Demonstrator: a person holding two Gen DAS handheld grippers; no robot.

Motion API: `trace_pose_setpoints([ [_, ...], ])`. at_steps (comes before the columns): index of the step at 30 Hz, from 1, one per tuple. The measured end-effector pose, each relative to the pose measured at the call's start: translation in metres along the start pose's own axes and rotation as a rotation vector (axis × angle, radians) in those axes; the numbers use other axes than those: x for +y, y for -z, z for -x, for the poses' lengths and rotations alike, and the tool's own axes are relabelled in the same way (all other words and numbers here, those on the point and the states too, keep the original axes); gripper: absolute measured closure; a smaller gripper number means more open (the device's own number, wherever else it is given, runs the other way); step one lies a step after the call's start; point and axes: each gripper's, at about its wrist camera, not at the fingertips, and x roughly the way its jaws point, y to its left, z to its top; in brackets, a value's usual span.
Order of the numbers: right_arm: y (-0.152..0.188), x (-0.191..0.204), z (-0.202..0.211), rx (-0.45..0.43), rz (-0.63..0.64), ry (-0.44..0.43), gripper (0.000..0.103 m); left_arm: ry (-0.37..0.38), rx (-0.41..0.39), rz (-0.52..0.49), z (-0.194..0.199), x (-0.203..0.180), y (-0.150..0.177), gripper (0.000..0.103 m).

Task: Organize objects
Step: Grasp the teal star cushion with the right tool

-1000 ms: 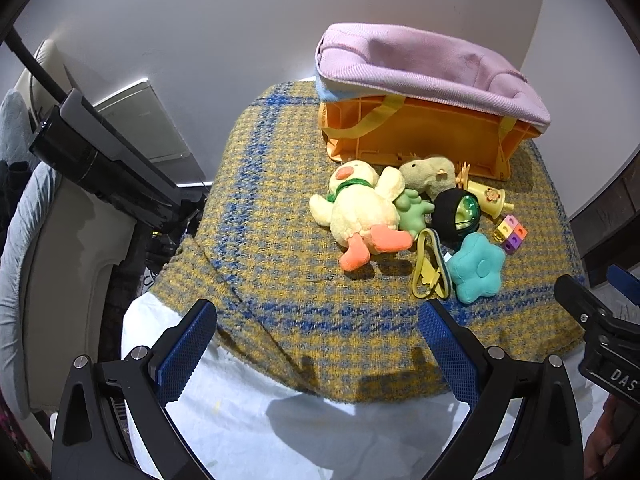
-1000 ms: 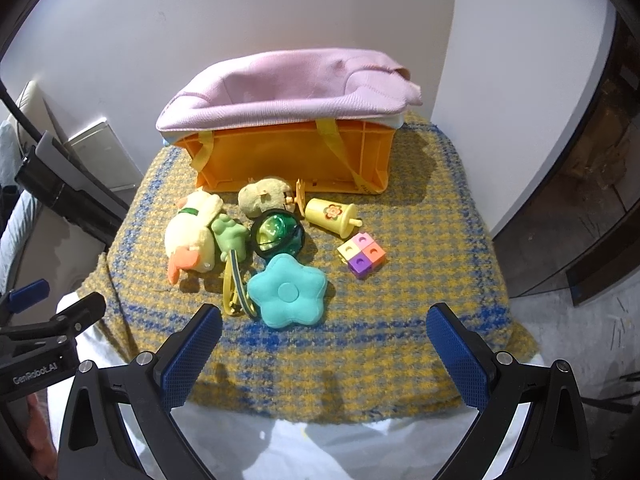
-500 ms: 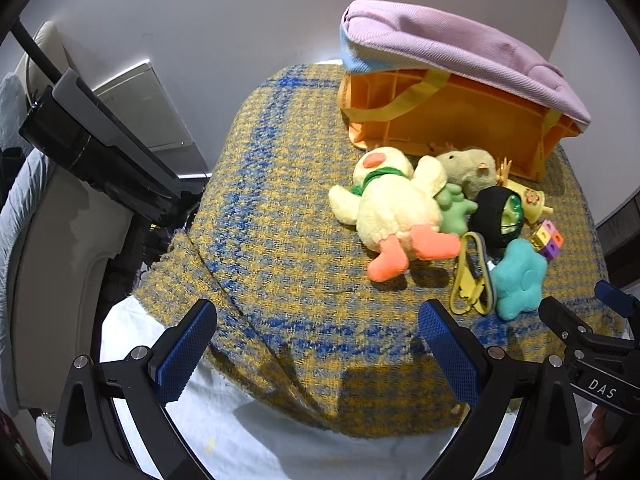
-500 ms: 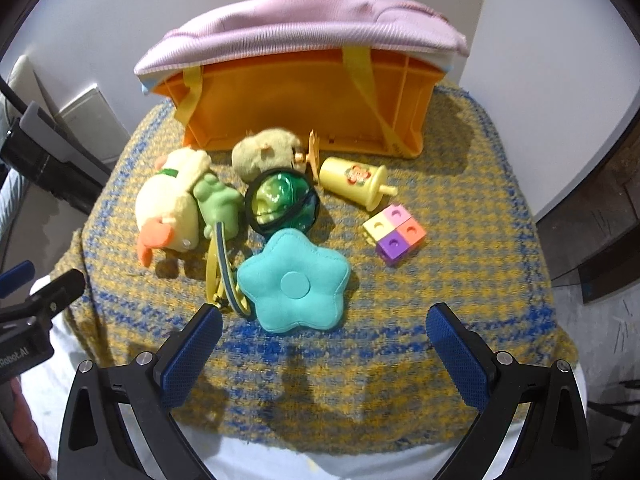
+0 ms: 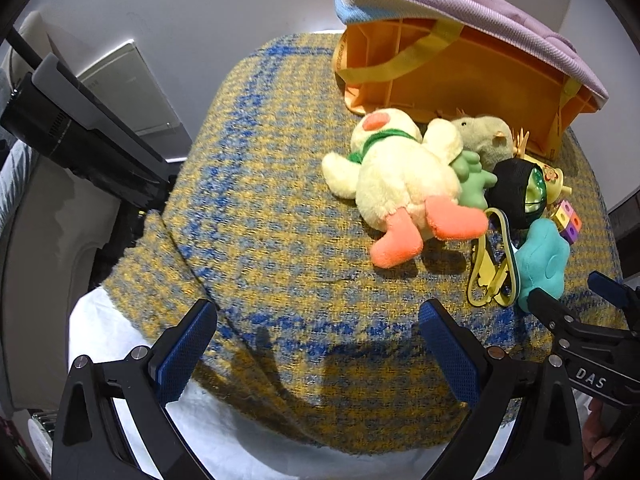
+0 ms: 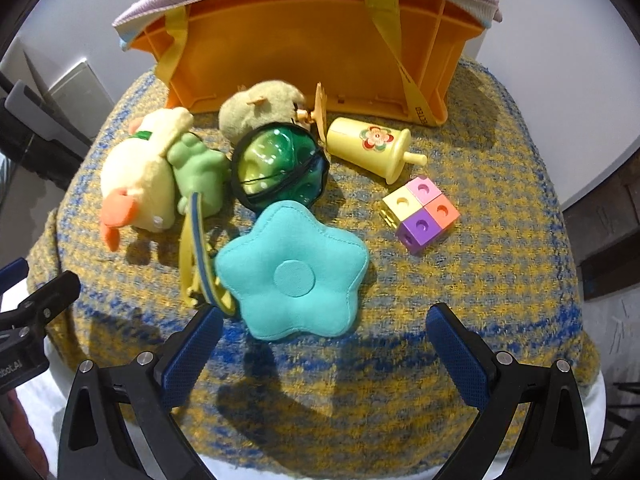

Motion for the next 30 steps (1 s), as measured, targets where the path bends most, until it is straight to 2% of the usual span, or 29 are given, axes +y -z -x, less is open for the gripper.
trace_pose_setpoints([
  [9, -0.003, 0.001, -0.017, 0.023, 0.003, -0.035, 0.015, 0.001, 0.02, -0.001, -0.005, -0.004, -0.002, 0.0],
  [11, -0.004, 0.002, -0.018, 0.023, 0.004, -0.049, 0.026, 0.001, 0.022, -0.005, -0.006, -0.006, -0.002, 0.0],
  [14, -0.003, -0.001, -0.017, 0.016, 0.0, -0.078, 0.035, 0.005, 0.02, -0.009, -0.007, -0.01, -0.002, 0.0],
  [21, 0.003, -0.021, 0.002, -0.037, -0.015, -0.07, 0.038, 0.036, 0.01, -0.042, -0.005, -0.03, -0.004, 0.0],
  [30, 0.016, -0.055, 0.025, -0.049, -0.083, -0.021, 0.038, 0.094, 0.0, -0.097, -0.009, -0.067, -0.013, 0.001],
])
